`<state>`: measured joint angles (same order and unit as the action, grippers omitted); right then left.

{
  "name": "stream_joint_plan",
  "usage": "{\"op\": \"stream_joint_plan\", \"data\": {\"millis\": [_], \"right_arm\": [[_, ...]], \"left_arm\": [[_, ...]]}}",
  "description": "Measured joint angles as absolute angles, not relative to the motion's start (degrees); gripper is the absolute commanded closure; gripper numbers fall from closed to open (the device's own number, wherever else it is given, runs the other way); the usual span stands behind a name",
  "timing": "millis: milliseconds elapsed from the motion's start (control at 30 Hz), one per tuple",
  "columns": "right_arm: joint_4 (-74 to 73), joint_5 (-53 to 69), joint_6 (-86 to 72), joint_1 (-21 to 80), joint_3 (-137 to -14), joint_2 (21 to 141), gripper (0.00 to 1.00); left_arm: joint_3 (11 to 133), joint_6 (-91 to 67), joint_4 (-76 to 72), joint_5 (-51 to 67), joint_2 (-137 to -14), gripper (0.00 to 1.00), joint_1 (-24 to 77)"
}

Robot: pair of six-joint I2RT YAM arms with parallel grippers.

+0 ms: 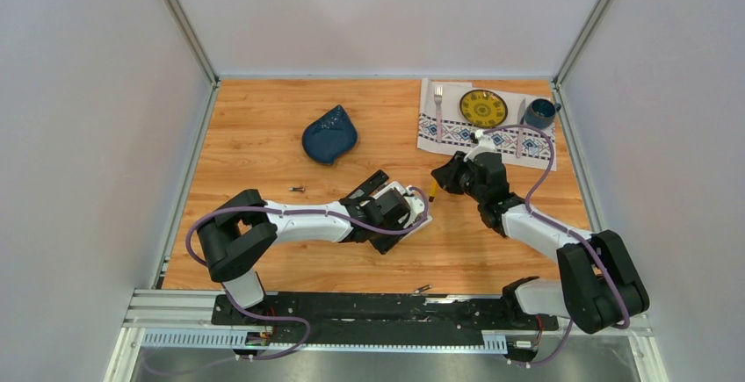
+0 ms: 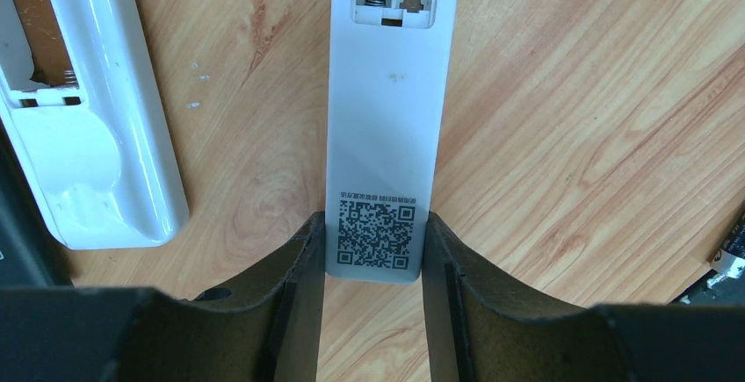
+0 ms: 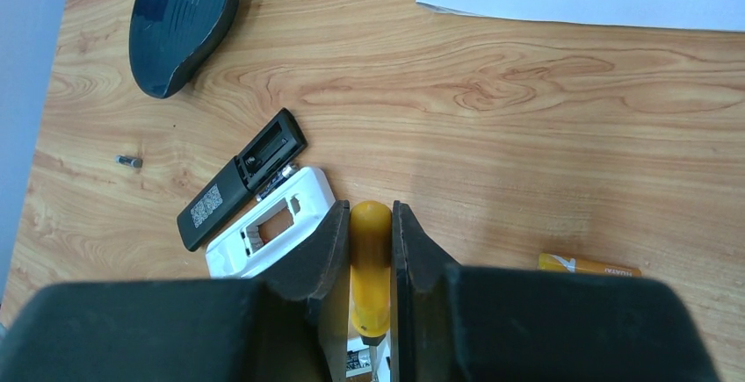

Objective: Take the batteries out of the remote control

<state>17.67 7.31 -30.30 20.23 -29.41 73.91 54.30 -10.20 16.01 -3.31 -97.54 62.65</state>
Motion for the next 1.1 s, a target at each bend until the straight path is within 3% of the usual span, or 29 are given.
{"op": "stream_joint_plan", "data": {"millis": [1100], "right_arm": [[19.2, 5.0, -30.1, 20.6, -30.0, 74.9, 1.00]], "left_arm": [[54.2, -10.4, 15.9, -3.3, -97.5, 1.00, 62.7]]}}
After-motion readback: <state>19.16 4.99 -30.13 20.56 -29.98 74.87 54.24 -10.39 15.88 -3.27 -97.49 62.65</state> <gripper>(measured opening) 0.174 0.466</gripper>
